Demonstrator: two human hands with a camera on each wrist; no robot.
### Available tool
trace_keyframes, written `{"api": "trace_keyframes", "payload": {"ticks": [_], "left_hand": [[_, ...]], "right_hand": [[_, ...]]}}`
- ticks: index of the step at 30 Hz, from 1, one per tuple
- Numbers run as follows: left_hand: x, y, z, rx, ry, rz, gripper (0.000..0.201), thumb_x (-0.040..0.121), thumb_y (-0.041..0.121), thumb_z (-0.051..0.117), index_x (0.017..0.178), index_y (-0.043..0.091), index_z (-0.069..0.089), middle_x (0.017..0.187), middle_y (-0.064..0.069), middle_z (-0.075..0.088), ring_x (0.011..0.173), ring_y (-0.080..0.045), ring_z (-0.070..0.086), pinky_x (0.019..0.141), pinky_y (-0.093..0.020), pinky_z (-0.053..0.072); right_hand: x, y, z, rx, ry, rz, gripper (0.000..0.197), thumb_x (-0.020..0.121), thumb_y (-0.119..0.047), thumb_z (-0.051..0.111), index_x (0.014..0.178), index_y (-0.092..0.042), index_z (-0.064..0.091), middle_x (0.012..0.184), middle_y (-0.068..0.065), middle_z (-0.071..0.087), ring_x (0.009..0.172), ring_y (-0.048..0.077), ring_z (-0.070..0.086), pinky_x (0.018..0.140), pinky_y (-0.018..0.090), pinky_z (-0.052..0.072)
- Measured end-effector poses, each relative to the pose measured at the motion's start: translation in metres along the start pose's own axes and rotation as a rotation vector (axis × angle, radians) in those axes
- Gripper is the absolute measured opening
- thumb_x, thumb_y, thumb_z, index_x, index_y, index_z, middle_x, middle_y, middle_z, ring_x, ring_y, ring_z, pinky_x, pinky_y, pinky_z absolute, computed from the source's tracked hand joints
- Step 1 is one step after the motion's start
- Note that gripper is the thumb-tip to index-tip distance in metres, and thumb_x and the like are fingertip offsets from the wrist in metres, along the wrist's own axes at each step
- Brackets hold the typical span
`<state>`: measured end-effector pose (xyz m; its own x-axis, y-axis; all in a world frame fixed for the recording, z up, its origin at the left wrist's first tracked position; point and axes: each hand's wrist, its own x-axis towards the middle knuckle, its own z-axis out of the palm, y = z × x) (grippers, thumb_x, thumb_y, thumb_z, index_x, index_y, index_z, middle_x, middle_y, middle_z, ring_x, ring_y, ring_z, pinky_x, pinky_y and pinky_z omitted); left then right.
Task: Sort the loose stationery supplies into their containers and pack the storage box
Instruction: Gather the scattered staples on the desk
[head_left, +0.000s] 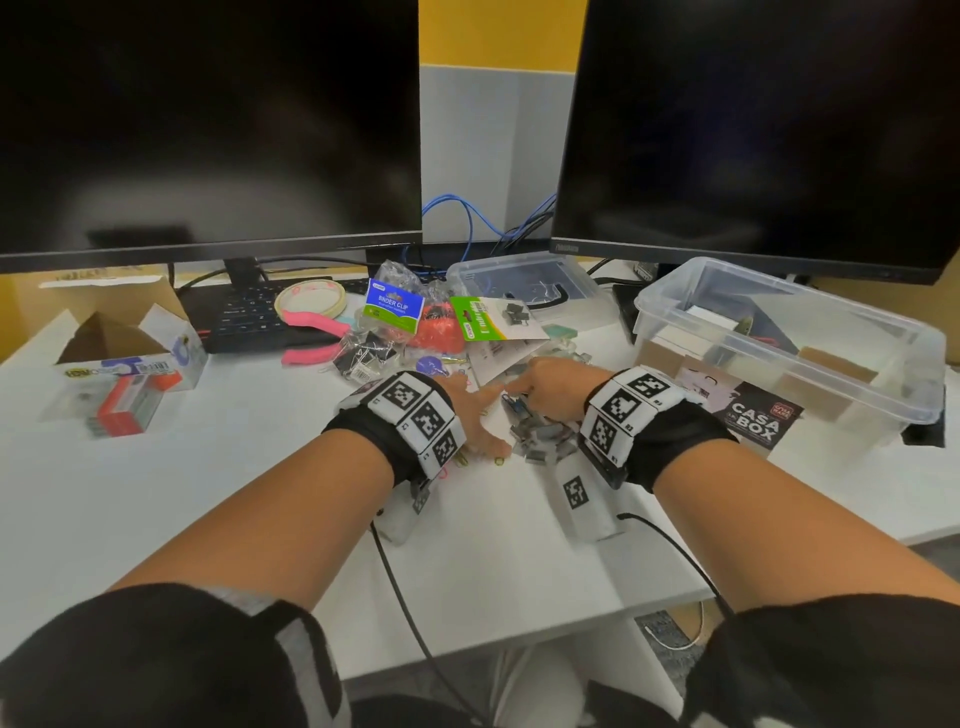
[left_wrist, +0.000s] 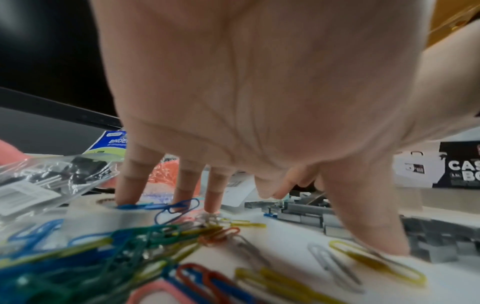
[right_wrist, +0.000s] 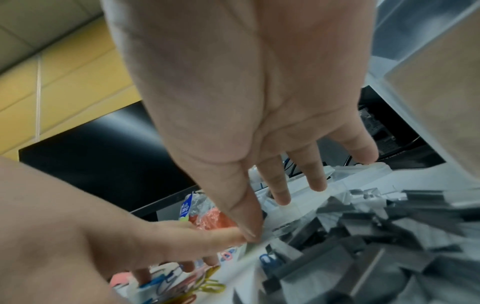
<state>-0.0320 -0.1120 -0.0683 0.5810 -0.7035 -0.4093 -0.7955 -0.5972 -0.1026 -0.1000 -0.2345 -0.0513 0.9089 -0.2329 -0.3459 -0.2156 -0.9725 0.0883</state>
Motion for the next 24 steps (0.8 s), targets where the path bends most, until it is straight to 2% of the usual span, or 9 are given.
{"api": "trace_keyframes", "payload": {"ticks": [3, 6, 9, 12, 15, 17, 19, 21, 24], "left_hand": [[0.0, 0.001, 0.001, 0.028, 0.014, 0.003, 0.086, 0.076, 0.079, 0.042, 0.146, 0.049, 0.002, 0.155, -0.014, 0.009, 0.141, -0.038, 0.013, 0.112, -0.052, 0.02], [0.001, 0.003, 0.001, 0.044, 0.017, -0.038, 0.085, 0.075, 0.081, 0.039, 0.147, 0.045, 0.009, 0.156, -0.01, 0.005, 0.143, -0.037, 0.008, 0.113, -0.053, 0.016], [-0.003, 0.007, 0.0, 0.05, 0.042, -0.066, 0.087, 0.077, 0.08, 0.036, 0.149, 0.037, 0.013, 0.157, -0.01, 0.005, 0.143, -0.036, 0.008, 0.113, -0.051, 0.014], [-0.008, 0.011, 0.002, 0.014, 0.117, -0.1, 0.091, 0.078, 0.078, 0.04, 0.149, 0.024, 0.022, 0.155, -0.011, 0.014, 0.141, -0.033, 0.017, 0.112, -0.043, 0.018], [-0.004, 0.004, 0.002, -0.054, 0.133, -0.138, 0.087, 0.085, 0.072, 0.033, 0.147, 0.011, 0.027, 0.155, -0.014, 0.017, 0.139, -0.034, 0.023, 0.111, -0.041, 0.022], [-0.001, -0.001, 0.002, -0.064, 0.132, -0.129, 0.08, 0.09, 0.067, 0.027, 0.144, 0.008, 0.033, 0.153, -0.016, 0.02, 0.137, -0.035, 0.026, 0.111, -0.042, 0.023], [-0.002, -0.001, 0.004, -0.061, 0.159, -0.14, 0.084, 0.086, 0.071, 0.033, 0.143, 0.009, 0.034, 0.15, -0.016, 0.024, 0.136, -0.034, 0.027, 0.109, -0.042, 0.025], [-0.001, -0.001, 0.008, -0.026, 0.195, -0.139, 0.091, 0.078, 0.075, 0.045, 0.14, 0.009, 0.036, 0.145, -0.014, 0.03, 0.133, -0.032, 0.031, 0.107, -0.041, 0.03], [0.003, -0.009, 0.01, 0.004, 0.225, -0.126, 0.087, 0.076, 0.072, 0.052, 0.135, 0.01, 0.039, 0.141, -0.013, 0.035, 0.129, -0.032, 0.036, 0.106, -0.044, 0.035]], "right_hand": [[-0.006, -0.002, 0.003, 0.004, -0.018, -0.052, 0.04, 0.094, -0.006, 0.04, 0.13, -0.017, 0.055, 0.123, 0.011, 0.057, 0.11, 0.028, 0.056, 0.083, 0.029, 0.042], [-0.015, 0.002, 0.007, -0.03, -0.04, -0.096, 0.045, 0.093, -0.004, 0.039, 0.132, -0.024, 0.052, 0.128, 0.011, 0.054, 0.114, 0.029, 0.053, 0.082, 0.027, 0.04], [-0.019, 0.003, 0.004, -0.022, -0.036, -0.091, 0.042, 0.095, -0.008, 0.04, 0.133, -0.022, 0.052, 0.132, 0.009, 0.052, 0.118, 0.028, 0.05, 0.088, 0.025, 0.038], [-0.018, 0.002, 0.0, 0.03, -0.049, -0.008, 0.038, 0.097, -0.013, 0.042, 0.132, -0.02, 0.053, 0.137, 0.005, 0.05, 0.121, 0.026, 0.049, 0.093, 0.027, 0.039], [-0.017, 0.001, 0.001, 0.11, 0.059, 0.053, 0.032, 0.094, -0.017, 0.046, 0.121, -0.01, 0.062, 0.125, 0.009, 0.06, 0.112, 0.027, 0.056, 0.091, 0.031, 0.044], [-0.017, -0.001, 0.004, 0.158, 0.141, 0.047, 0.031, 0.088, -0.03, 0.058, 0.11, -0.009, 0.064, 0.114, 0.009, 0.062, 0.109, 0.027, 0.056, 0.091, 0.034, 0.046], [-0.019, -0.004, 0.009, 0.149, 0.151, 0.084, 0.052, 0.074, -0.052, 0.07, 0.11, -0.017, 0.058, 0.118, 0.005, 0.053, 0.116, 0.027, 0.046, 0.099, 0.044, 0.04], [-0.02, -0.006, 0.012, 0.109, 0.116, 0.144, 0.074, 0.062, -0.063, 0.073, 0.118, -0.021, 0.051, 0.127, 0.005, 0.043, 0.125, 0.03, 0.036, 0.104, 0.051, 0.031], [-0.022, 0.008, 0.014, 0.263, 0.129, 0.142, 0.075, 0.065, -0.053, 0.077, 0.124, -0.019, 0.047, 0.131, 0.007, 0.042, 0.12, 0.028, 0.043, 0.099, 0.04, 0.039]]}}
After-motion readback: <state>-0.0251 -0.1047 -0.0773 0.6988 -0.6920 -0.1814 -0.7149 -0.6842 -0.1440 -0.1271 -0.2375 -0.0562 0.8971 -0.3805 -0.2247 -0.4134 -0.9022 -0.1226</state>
